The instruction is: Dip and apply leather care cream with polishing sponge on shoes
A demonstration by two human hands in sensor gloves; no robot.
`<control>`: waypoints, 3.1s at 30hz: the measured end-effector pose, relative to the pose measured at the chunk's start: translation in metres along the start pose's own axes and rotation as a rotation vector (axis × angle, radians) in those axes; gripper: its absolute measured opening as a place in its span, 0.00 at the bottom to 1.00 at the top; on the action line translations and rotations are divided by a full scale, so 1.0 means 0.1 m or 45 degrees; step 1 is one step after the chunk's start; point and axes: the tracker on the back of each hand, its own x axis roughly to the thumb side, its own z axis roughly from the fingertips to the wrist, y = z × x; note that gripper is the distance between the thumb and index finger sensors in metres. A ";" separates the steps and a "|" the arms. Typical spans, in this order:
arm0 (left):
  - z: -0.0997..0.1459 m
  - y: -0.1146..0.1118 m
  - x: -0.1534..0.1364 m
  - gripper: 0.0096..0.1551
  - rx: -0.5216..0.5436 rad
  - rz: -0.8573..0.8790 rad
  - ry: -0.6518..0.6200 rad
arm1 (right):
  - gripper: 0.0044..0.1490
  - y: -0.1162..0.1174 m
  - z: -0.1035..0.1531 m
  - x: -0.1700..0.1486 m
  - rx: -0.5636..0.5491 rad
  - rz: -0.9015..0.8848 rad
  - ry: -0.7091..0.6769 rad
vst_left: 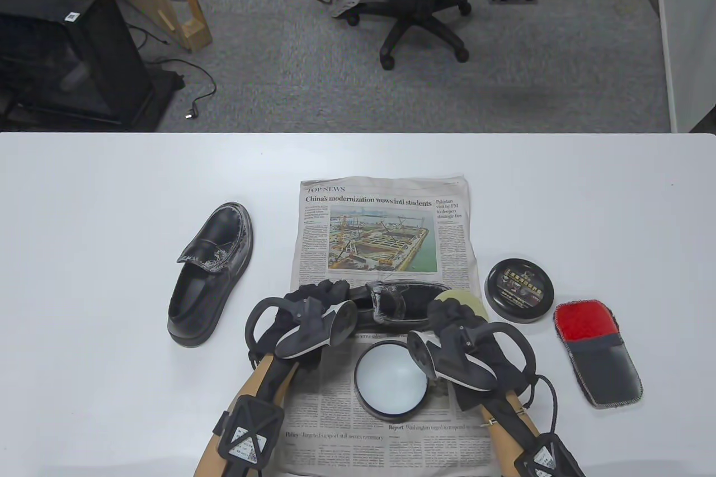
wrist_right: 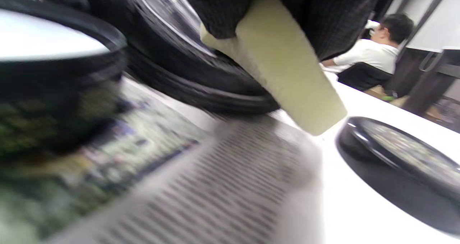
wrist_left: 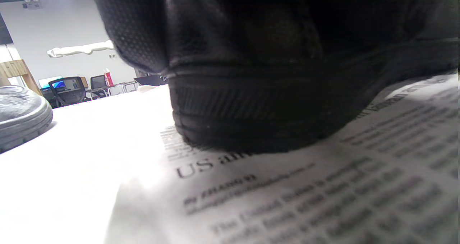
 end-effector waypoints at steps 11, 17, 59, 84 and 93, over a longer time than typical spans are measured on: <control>0.00 0.00 0.00 0.49 0.005 0.000 0.003 | 0.31 0.27 -0.31 -0.21 -0.053 -0.077 0.227; 0.01 0.00 0.00 0.49 0.002 -0.010 0.016 | 0.30 0.27 -0.14 -0.32 0.029 0.049 0.217; 0.01 -0.01 -0.01 0.51 -0.006 0.020 -0.011 | 0.32 0.40 0.38 -0.72 0.360 0.075 0.384; 0.22 0.24 -0.30 0.20 0.109 0.242 -0.002 | 0.38 0.26 0.54 -0.71 -0.018 -0.231 0.242; 0.96 0.73 -1.27 0.20 0.463 0.288 0.536 | 0.39 0.27 0.53 -0.63 -0.062 -0.246 0.190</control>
